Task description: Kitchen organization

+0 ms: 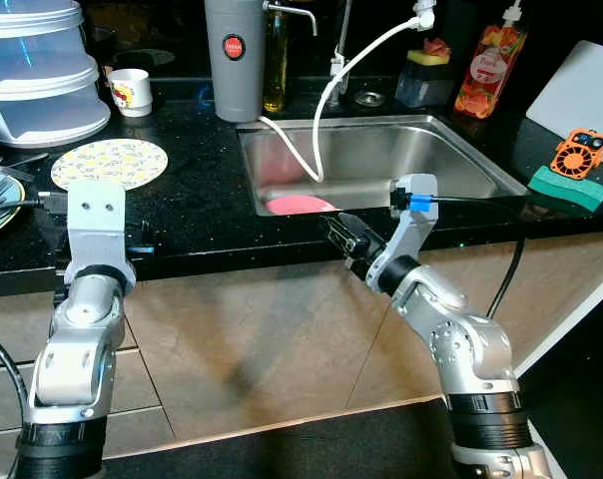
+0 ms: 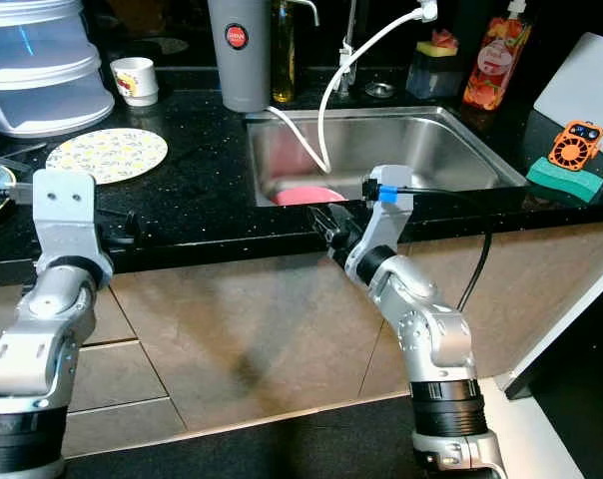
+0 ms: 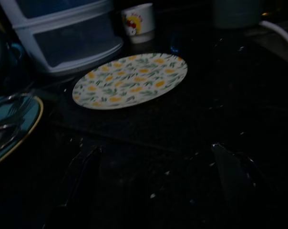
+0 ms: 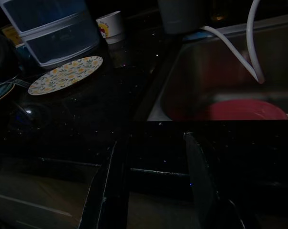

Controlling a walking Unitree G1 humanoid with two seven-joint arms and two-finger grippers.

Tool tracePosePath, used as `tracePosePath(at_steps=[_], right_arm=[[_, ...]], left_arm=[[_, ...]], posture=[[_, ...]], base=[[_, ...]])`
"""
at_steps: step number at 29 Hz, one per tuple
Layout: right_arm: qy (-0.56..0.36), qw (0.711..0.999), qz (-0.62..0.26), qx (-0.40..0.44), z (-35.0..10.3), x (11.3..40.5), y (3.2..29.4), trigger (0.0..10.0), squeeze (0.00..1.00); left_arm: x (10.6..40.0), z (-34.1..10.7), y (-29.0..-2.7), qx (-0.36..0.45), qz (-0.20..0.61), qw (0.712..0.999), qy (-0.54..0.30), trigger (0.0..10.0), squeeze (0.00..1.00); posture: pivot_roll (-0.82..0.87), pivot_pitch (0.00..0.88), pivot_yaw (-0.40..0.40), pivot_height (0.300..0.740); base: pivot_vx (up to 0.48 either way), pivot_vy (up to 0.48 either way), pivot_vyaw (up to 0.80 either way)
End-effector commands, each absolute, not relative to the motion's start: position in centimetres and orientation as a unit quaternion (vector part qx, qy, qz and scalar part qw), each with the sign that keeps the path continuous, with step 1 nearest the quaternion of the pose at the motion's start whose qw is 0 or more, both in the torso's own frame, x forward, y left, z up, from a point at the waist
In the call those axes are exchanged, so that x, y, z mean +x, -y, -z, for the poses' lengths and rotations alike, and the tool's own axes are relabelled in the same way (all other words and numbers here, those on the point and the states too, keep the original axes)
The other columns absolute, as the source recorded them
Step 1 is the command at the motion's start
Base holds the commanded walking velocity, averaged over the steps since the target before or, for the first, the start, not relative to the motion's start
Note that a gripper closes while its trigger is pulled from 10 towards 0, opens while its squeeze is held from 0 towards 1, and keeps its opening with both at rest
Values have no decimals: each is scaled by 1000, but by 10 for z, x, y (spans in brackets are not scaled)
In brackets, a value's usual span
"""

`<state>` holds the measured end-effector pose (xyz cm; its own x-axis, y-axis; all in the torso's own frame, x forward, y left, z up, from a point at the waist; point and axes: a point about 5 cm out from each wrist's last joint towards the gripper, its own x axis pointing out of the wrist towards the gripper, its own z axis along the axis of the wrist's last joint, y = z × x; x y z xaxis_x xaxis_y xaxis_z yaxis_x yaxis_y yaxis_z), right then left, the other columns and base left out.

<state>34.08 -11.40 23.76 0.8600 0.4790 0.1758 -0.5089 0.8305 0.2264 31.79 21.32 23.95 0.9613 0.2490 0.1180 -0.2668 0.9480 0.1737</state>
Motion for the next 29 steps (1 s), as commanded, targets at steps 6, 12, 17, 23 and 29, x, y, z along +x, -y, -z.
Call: tracePosePath(at_steps=[6,12,17,23,29], right_arm=[[51,954,-265,132,-234,338,112,10000,0],[51,953,-267,135,-235,338,109,10000,0],[50,952,-269,136,-234,337,107,10000,0],[48,952,-268,137,-233,336,107,10000,0],[46,952,-270,138,-232,336,106,10000,0]], left_arm=[[315,-244,-213,120,-131,983,54,10000,0],[315,-244,-210,117,-129,983,53,10000,0],[314,-243,-207,112,-120,985,53,10000,0],[314,-244,-203,102,-109,987,54,10000,0],[314,-244,-201,99,-105,988,55,10000,0]], posture=[[13,106,-17,740],[12,105,-17,740],[11,102,-14,740],[11,100,-13,740],[12,101,-16,740]], base=[[0,0,0],[0,0,0],[52,0,0],[315,0,0],[376,0,0]])
